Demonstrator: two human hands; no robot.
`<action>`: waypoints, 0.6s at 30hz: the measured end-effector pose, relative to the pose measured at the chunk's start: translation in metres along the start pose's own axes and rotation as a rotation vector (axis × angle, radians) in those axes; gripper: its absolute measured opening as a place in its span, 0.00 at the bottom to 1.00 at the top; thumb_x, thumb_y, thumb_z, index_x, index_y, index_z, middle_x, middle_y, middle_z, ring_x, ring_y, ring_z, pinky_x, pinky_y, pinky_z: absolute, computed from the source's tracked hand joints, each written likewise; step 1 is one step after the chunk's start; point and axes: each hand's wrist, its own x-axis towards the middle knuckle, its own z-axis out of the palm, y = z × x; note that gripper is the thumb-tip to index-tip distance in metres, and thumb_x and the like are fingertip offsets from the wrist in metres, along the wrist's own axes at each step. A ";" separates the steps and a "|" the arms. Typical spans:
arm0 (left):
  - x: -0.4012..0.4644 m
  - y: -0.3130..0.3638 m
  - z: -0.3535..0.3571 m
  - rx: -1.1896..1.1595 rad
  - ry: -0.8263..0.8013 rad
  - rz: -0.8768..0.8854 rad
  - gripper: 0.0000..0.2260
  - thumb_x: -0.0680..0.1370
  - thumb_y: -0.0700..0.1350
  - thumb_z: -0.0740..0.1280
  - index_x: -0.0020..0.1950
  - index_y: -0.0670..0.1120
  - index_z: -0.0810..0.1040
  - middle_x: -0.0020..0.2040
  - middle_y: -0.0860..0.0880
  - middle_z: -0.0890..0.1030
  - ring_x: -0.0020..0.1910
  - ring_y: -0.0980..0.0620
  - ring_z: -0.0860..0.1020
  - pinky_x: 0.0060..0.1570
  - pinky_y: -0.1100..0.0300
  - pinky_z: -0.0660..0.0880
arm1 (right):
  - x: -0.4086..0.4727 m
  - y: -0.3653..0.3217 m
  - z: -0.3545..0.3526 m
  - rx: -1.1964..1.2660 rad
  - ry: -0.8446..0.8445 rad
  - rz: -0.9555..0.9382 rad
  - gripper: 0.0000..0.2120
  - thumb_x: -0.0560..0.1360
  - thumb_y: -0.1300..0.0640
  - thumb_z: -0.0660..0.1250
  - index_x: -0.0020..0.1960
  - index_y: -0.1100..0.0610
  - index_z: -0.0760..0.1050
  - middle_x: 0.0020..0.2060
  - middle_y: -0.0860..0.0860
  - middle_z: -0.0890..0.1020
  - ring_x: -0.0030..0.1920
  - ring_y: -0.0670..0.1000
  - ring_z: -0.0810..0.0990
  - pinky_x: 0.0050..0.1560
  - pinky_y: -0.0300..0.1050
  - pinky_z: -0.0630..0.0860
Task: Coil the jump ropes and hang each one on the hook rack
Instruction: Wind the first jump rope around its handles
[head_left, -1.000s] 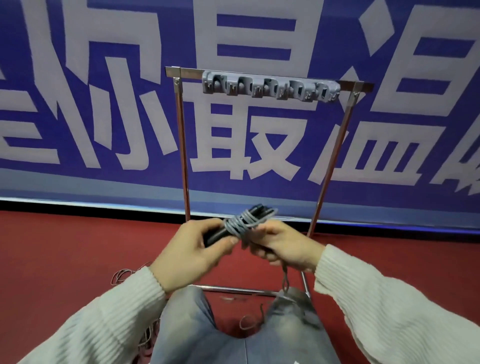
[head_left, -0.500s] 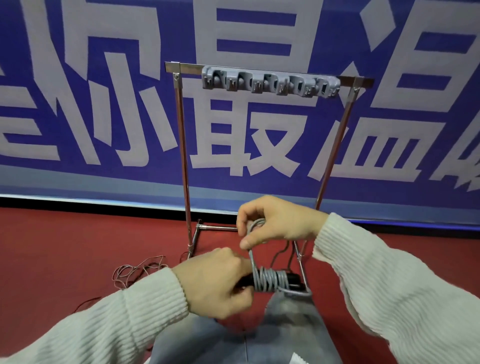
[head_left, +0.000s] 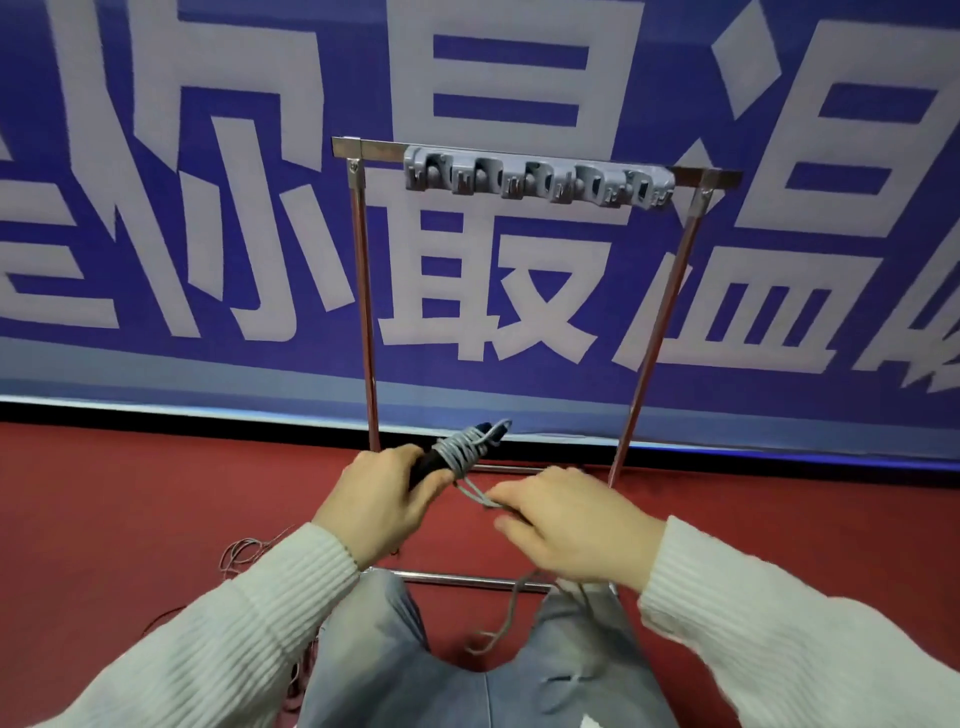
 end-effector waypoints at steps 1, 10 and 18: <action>0.000 0.002 0.006 0.050 -0.024 0.020 0.17 0.81 0.60 0.64 0.50 0.47 0.78 0.42 0.45 0.84 0.47 0.39 0.82 0.41 0.50 0.73 | -0.001 -0.002 -0.010 -0.123 -0.005 -0.027 0.08 0.82 0.49 0.59 0.50 0.51 0.74 0.46 0.53 0.83 0.50 0.60 0.81 0.47 0.53 0.74; 0.020 -0.028 -0.023 -0.575 0.240 -0.143 0.12 0.82 0.52 0.67 0.42 0.47 0.76 0.32 0.49 0.78 0.28 0.50 0.74 0.30 0.59 0.69 | 0.015 0.044 -0.045 0.379 -0.023 0.215 0.10 0.82 0.46 0.65 0.45 0.49 0.79 0.32 0.45 0.77 0.32 0.47 0.72 0.37 0.43 0.69; 0.041 -0.058 -0.009 0.150 0.011 -0.273 0.15 0.83 0.55 0.63 0.57 0.44 0.77 0.51 0.39 0.84 0.50 0.37 0.83 0.48 0.48 0.78 | 0.004 0.019 -0.023 0.375 -0.002 0.047 0.14 0.84 0.46 0.60 0.47 0.51 0.81 0.35 0.51 0.79 0.34 0.47 0.75 0.41 0.44 0.71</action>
